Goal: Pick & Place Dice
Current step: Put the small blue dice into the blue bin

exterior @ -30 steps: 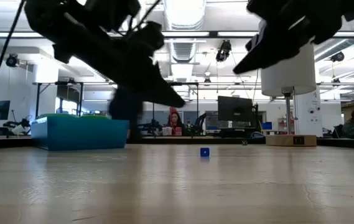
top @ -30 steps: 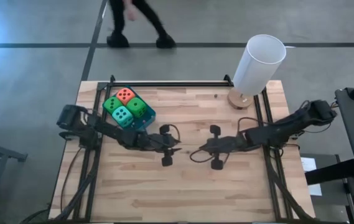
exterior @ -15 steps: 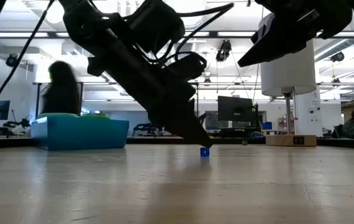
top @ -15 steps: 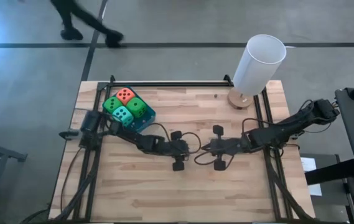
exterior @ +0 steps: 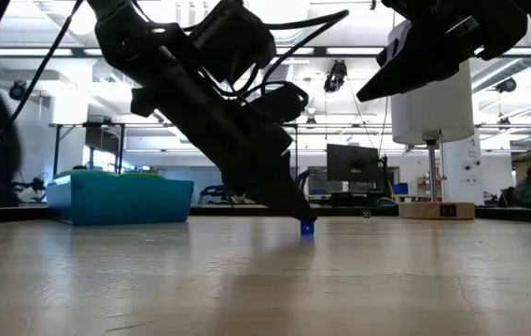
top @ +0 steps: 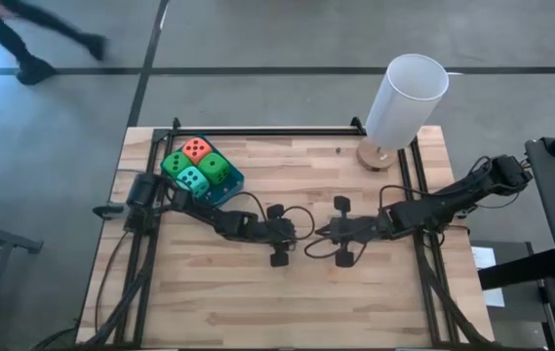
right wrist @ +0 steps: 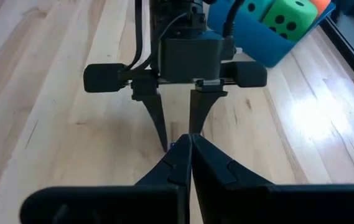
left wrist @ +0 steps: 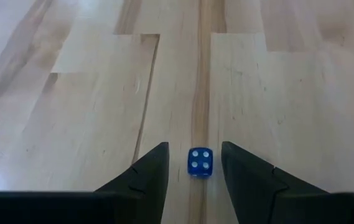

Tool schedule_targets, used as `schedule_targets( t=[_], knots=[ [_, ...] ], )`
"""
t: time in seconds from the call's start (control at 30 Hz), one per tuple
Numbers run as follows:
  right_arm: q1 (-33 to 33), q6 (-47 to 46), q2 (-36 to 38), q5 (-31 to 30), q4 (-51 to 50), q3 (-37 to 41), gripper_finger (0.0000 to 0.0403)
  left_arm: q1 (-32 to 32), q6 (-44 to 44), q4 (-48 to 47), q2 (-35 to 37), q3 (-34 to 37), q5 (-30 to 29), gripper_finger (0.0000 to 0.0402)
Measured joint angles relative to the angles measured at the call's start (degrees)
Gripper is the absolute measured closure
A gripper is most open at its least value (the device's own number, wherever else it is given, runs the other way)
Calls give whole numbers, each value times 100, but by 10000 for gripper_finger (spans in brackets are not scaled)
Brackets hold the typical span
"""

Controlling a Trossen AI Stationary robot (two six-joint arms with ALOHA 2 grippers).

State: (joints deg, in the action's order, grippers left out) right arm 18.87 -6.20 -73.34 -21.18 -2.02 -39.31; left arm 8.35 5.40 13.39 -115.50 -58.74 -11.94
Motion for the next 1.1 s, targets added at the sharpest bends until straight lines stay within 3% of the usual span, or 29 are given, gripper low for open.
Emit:
schedule_targets(
  t=[0.53,0.93,1.1],
  knots=[
    [0,-2,-2,3,52,0,394,-25,84,96,-157,20,126,259],
    [0,-7,-2,3,57,0,394,-30,59,50,-151,22,170,350],
    [0,-7,-2,3,57,0,394,-30,38,44,-149,22,148,356]
  ],
)
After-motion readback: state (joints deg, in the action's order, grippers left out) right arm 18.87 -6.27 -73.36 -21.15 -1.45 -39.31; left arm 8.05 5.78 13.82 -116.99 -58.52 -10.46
